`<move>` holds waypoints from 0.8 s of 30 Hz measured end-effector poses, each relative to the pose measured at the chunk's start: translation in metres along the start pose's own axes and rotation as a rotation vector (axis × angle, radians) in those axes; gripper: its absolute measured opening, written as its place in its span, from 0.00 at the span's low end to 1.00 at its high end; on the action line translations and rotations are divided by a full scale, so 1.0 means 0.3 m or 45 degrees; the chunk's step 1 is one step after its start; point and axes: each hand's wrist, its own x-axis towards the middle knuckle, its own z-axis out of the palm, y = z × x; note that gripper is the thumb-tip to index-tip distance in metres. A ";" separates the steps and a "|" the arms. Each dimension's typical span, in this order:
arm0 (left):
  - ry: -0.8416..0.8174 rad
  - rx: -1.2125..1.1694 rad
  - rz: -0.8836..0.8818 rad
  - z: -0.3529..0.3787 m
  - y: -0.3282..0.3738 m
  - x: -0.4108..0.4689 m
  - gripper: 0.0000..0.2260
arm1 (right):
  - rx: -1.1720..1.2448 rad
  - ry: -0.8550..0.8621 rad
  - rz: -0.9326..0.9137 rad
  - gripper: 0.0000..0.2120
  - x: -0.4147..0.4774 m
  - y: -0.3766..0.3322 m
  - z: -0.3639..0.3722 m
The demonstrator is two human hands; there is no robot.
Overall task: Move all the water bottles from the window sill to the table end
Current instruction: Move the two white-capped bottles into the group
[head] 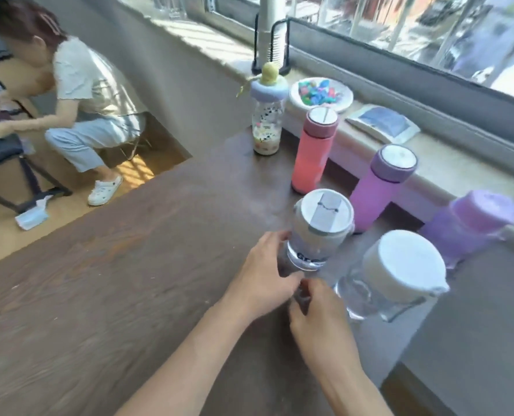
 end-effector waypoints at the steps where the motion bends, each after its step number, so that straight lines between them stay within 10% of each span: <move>1: 0.004 -0.020 -0.017 0.023 0.006 0.001 0.33 | 0.003 0.000 0.017 0.07 -0.015 0.023 -0.011; 11: 0.343 -0.148 -0.146 0.142 0.068 0.061 0.35 | -0.287 0.066 0.459 0.25 -0.083 0.137 -0.145; 24: 0.631 -0.273 -0.284 0.122 0.019 -0.001 0.32 | 0.371 0.208 0.099 0.21 0.007 0.191 -0.171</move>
